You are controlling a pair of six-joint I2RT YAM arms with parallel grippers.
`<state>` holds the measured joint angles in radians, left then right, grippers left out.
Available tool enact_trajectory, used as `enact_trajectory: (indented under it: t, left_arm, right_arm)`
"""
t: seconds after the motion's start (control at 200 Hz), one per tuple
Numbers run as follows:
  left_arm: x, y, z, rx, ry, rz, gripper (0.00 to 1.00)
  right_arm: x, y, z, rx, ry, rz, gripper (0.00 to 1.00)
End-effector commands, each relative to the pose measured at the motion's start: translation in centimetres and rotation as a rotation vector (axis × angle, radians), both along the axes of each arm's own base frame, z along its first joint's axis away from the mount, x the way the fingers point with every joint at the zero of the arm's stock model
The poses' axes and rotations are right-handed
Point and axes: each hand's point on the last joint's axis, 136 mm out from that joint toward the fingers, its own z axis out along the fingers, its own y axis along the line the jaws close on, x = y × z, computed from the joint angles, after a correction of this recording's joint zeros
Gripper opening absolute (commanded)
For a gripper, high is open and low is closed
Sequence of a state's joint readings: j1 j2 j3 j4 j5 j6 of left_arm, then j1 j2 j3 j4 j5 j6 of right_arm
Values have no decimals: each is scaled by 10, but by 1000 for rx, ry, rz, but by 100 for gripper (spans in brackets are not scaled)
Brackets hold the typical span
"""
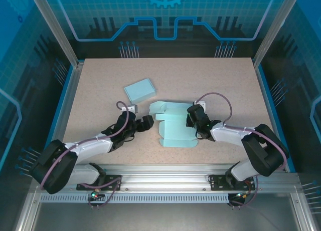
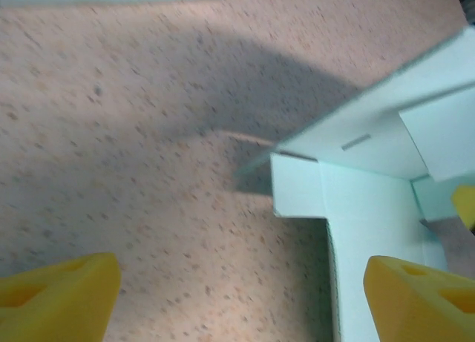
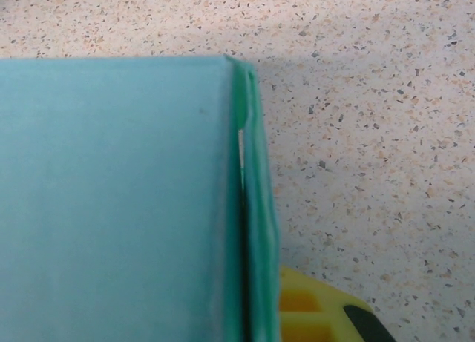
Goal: Fold the paper box
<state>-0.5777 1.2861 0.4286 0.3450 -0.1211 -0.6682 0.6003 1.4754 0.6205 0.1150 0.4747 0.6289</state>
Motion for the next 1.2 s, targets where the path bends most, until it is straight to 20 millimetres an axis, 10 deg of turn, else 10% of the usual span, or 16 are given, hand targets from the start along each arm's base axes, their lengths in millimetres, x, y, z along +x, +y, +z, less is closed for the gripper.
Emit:
enact_trajectory:
  t: [0.0, 0.41, 1.196]
  left_arm:
    - [-6, -35, 9, -100, -11, -96, 85]
    - [15, -59, -16, -91, -3, -91, 88]
    - [32, -99, 29, -152, -246, -262, 52]
  right_arm:
    - [-4, -1, 5, -6, -20, -17, 0]
    - [-9, 5, 12, -1, -35, -6, 0]
    - [-9, 9, 12, -2, -28, 1, 0]
